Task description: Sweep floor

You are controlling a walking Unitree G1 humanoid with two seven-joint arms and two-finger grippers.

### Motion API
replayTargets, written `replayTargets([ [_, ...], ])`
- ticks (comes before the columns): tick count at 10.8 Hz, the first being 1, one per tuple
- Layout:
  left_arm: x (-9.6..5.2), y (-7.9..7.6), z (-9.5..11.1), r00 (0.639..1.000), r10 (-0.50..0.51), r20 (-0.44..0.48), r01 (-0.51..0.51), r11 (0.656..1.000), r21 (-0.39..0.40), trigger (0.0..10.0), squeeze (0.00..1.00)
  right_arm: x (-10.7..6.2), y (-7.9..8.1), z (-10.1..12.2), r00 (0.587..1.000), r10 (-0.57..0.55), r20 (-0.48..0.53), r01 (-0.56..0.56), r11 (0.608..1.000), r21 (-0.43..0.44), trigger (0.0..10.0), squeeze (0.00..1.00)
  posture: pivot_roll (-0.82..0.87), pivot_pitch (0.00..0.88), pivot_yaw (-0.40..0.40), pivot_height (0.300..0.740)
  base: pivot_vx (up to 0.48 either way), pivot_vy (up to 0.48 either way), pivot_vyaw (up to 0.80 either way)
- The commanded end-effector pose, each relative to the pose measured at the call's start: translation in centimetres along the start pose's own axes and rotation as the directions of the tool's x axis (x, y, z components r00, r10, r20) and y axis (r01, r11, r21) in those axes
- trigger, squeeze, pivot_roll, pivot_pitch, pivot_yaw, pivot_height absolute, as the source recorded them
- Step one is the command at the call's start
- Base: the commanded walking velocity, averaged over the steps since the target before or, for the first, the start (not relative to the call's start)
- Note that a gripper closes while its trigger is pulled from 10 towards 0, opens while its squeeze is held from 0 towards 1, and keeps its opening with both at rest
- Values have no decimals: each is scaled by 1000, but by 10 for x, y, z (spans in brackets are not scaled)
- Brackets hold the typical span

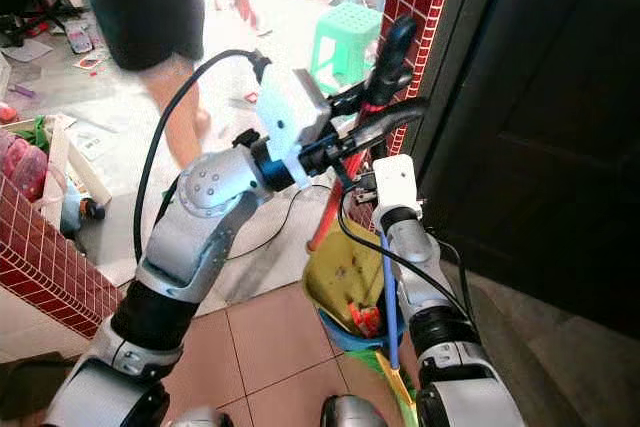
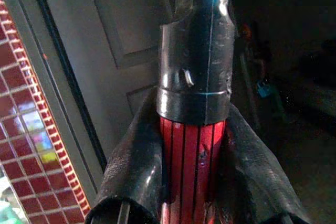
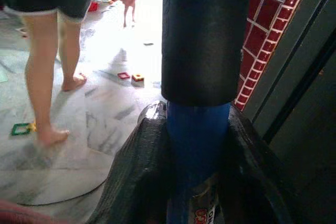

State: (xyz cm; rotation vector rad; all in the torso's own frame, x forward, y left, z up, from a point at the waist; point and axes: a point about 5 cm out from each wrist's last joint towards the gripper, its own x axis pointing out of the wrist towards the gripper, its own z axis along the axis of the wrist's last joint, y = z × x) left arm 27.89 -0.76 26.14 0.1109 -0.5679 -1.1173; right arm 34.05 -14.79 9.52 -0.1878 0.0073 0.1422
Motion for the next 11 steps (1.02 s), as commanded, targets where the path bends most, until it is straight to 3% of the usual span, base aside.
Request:
replayTargets([
  [1,15,2,32,989,0,148,-14,996,93,10000,0,7,9,16,997,40,69,-37,999,-35,10000,0,-73,14,9,740,0,0,0],
  [3,9,35,54,972,114,205,-149,975,166,10000,0,8,7,17,997,36,72,-33,998,-46,10000,0,-65,17,1,740,0,0,0],
  [4,7,42,60,965,140,221,-182,967,180,10000,0,9,8,18,997,36,73,-32,998,-48,10000,0,-64,17,0,740,0,0,0],
  [6,-7,72,76,917,291,273,-357,904,236,10000,0,9,12,20,995,54,82,-51,998,-38,10000,0,-61,17,-6,740,0,0,0],
  [7,-21,91,84,874,397,281,-467,846,259,10000,0,9,14,20,994,75,80,-73,997,-28,10000,0,-58,17,-9,740,0,0,0],
  [8,-45,113,77,801,550,236,-597,762,250,10000,0,8,19,20,987,133,85,-134,991,0,10000,0,-53,18,-13,740,0,0,0],
  [9,-71,124,56,726,670,157,-687,696,207,10000,0,8,22,23,978,186,97,-187,982,9,10000,0,-55,19,-15,740,0,0,0],
  [11,-104,120,13,628,778,1,-762,615,200,10000,0,9,19,24,976,193,96,-194,981,2,10000,0,-54,20,-22,740,0,0,0],
])
